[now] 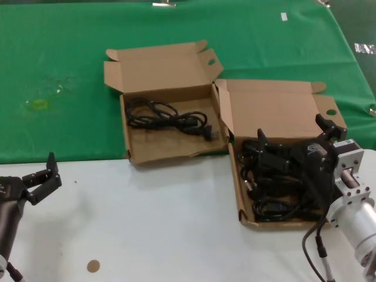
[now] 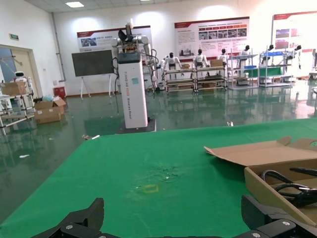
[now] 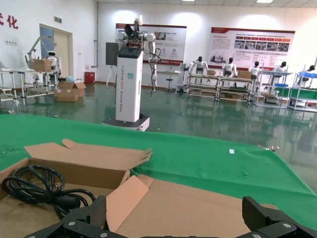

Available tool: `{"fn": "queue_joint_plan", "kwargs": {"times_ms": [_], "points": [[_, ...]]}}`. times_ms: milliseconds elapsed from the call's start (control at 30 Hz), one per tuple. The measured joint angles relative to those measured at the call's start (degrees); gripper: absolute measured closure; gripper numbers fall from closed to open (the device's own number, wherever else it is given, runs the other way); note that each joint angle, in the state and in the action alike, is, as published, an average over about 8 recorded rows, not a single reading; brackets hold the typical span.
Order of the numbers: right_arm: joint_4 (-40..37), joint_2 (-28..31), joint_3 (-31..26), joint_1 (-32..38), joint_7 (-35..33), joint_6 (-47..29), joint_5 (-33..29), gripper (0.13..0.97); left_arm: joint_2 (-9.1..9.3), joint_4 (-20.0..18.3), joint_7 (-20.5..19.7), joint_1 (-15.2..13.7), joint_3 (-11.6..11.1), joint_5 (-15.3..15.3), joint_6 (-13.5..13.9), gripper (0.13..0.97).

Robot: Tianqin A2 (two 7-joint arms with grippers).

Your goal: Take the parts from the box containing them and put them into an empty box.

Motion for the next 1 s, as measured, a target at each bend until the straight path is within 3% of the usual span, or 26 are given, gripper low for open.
{"fn": "queue_joint_plan", "kwargs": {"times_ms": [1000], "points": [[0.0,0.0,0.0,0.0,0.0,0.0,0.0,0.129,0.0,0.0,0.0,0.0,0.0,0.0,0.0,0.132]]}}
